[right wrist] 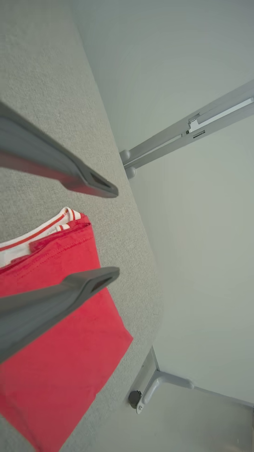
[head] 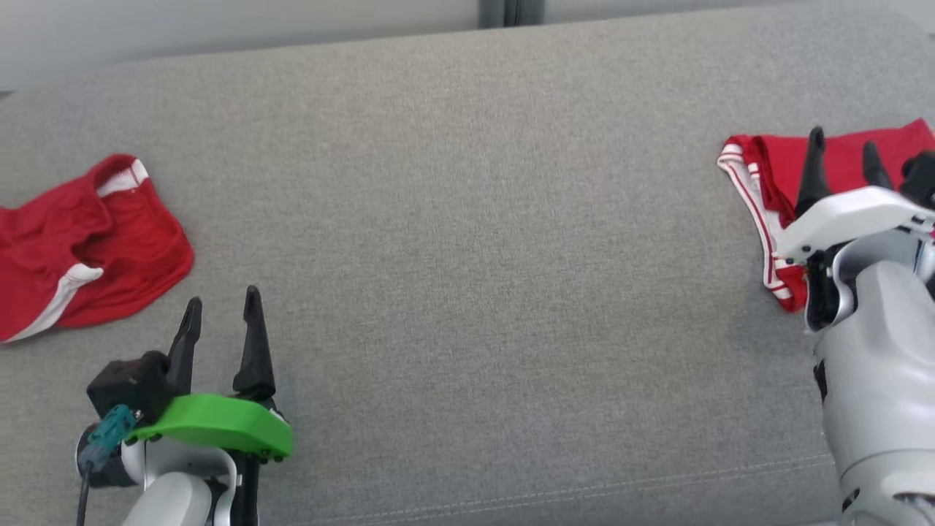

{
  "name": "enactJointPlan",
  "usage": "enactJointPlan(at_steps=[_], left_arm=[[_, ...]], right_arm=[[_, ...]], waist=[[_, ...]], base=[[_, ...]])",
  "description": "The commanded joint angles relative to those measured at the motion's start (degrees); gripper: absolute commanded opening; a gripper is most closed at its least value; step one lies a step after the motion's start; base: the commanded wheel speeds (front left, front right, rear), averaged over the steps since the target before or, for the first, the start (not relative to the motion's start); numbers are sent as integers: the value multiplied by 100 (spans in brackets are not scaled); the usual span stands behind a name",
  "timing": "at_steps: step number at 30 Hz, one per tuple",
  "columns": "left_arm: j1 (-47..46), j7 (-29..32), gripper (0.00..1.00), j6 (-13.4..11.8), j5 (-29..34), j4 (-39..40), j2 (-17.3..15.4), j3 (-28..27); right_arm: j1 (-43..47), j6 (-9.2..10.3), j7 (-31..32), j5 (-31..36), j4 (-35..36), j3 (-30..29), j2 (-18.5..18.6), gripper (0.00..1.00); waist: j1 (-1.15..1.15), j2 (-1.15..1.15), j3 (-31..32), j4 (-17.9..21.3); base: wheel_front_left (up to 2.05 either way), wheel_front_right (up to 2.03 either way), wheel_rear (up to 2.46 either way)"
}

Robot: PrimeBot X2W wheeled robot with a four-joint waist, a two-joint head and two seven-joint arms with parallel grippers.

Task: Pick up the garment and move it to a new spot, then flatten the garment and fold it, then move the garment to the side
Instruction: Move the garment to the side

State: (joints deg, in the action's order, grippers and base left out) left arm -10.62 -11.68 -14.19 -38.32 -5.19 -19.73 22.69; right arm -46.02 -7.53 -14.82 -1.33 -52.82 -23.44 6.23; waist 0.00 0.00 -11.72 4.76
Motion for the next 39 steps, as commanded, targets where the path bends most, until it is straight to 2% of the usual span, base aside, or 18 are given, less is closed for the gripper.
enactJointPlan(at_steps=[1,11,21,25,29,33,39], left_arm=[[220,-61,100,-71,-132,-94,52,-123],[822,-102,100,-379,-488,-301,93,-488],[1241,-70,100,-525,-238,-388,-160,-360],[1351,-89,100,-511,-127,-483,-269,-266],[1455,-119,100,-597,1,-388,-292,-190],[1567,-204,100,-435,100,-387,-342,-110],[1676,-251,100,-276,137,-407,-329,-3]], right_arm=[[376,9,-40,-410,143,244,-72,100],[1699,7,245,-1983,1155,1372,-294,100],[3042,5,365,-2694,2114,2352,-321,100],[3484,5,450,-2508,2392,2608,-325,100],[3829,5,588,-2233,2714,2552,-320,100],[4180,5,693,-2204,3113,2410,-322,100],[4517,5,735,-2003,3242,2254,-323,100]], waist=[[0,0,921,-200],[0,0,1543,-357],[0,0,1755,-505],[0,0,1806,-556],[0,0,1848,-612],[0,0,1882,-668],[0,0,1900,-717]], base=[[0,0,0],[0,0,0],[0,0,0],[0,0,0],[0,0,0],[0,0,0],[0,0,0]])
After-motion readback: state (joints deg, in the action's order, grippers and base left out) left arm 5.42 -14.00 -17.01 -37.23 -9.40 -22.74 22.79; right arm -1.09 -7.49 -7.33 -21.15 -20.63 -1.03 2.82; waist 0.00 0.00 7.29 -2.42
